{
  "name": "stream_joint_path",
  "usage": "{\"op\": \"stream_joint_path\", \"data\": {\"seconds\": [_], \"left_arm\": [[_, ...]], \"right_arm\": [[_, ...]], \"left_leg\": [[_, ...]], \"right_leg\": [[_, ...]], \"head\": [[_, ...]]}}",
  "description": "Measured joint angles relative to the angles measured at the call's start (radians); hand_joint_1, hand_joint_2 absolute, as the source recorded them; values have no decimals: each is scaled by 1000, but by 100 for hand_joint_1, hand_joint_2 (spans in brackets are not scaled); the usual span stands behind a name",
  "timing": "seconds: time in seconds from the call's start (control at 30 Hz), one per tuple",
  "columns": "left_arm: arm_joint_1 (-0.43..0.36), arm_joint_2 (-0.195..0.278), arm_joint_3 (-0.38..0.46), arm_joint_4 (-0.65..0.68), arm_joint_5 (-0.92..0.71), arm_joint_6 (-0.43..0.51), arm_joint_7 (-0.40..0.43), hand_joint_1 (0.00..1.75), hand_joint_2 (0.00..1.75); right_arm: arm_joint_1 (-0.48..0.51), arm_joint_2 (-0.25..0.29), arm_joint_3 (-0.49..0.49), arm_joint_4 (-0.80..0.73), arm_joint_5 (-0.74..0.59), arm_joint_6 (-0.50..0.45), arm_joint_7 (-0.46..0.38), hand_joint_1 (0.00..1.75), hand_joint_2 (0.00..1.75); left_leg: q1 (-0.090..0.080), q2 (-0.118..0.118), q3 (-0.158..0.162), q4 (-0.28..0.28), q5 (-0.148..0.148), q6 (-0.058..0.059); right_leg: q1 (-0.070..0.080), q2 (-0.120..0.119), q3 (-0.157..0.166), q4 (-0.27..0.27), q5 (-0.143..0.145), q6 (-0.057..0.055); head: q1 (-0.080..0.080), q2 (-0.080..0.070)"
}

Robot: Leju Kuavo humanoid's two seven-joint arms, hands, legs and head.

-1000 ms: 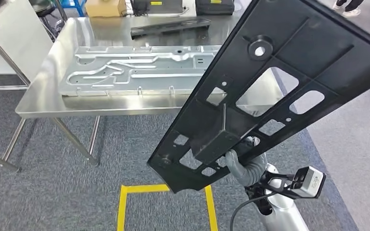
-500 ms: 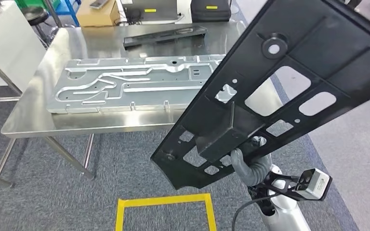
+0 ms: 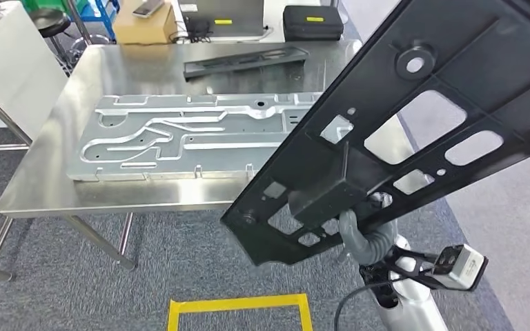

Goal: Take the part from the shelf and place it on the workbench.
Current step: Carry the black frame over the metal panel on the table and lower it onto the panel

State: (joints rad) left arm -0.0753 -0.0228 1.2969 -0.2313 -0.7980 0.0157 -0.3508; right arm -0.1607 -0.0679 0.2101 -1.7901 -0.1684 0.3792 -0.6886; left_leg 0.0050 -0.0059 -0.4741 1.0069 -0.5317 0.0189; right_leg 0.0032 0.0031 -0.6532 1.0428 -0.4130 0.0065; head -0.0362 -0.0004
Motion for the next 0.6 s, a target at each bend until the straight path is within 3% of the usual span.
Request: {"op": "stream_joint_path", "data": {"seconds": [0.1,0.13,0.2,0.27,0.33,0.37,0.4,0.47,0.5,0.53,0.6], "left_arm": [[-2,1,0,0,-2,-4,-2,0,175],[-3,1,0,0,-4,-5,-3,0,175],[-5,3,0,0,-6,-7,-4,0,175],[-5,6,0,0,-7,-11,-5,0,175],[-2,9,0,0,-9,-13,-6,0,175],[-1,10,0,0,-9,-14,-8,0,175],[-1,11,0,0,-9,-14,-10,0,175],[-1,14,0,0,-9,-15,-14,0,175],[-1,15,0,0,-10,-16,-15,0,175],[-1,16,0,0,-11,-16,-15,0,175],[-4,17,0,0,-15,-17,-15,0,175]], "right_arm": [[-39,0,-28,19,13,-27,15,175,175],[-59,-1,-38,34,15,-35,18,175,175],[-103,-1,-56,77,20,-48,24,175,175],[-149,-1,-69,134,34,-70,29,175,175],[-194,-2,-76,199,69,-108,38,175,175],[-219,-2,-77,233,96,-134,43,175,175],[-246,-2,-77,267,131,-165,50,175,175],[-304,-2,-71,339,220,-236,68,175,175],[-332,-2,-65,374,273,-273,80,175,175],[-359,-2,-55,408,333,-310,95,175,175],[-417,-1,-24,481,478,-385,133,175,175]], "left_leg": [[-1,0,11,9,0,-18],[0,1,4,34,6,-24],[3,1,-53,131,-4,-34],[5,1,-140,245,-54,-43],[7,1,-196,278,-94,-47],[8,1,-202,247,-77,-46],[8,1,-196,190,-33,-45],[7,2,-179,63,84,-37],[4,2,-174,26,123,-31],[2,2,-174,10,144,-25],[1,2,-172,8,150,-13]], "right_leg": [[1,3,19,-24,3,-19],[-1,4,32,-33,1,-25],[-6,5,55,-45,-7,-34],[-6,6,71,-47,-21,-38],[-7,9,90,-47,-35,-37],[-7,10,101,-46,-43,-35],[-7,11,112,-46,-51,-33],[-5,12,128,-43,-68,-26],[-4,14,130,-40,-74,-21],[-3,15,129,-39,-79,-15],[-2,16,127,-38,-88,-4]], "head": [[1,0],[1,0],[1,0],[1,0],[0,0],[0,0],[0,0],[1,0],[1,0],[1,0],[1,0]]}}
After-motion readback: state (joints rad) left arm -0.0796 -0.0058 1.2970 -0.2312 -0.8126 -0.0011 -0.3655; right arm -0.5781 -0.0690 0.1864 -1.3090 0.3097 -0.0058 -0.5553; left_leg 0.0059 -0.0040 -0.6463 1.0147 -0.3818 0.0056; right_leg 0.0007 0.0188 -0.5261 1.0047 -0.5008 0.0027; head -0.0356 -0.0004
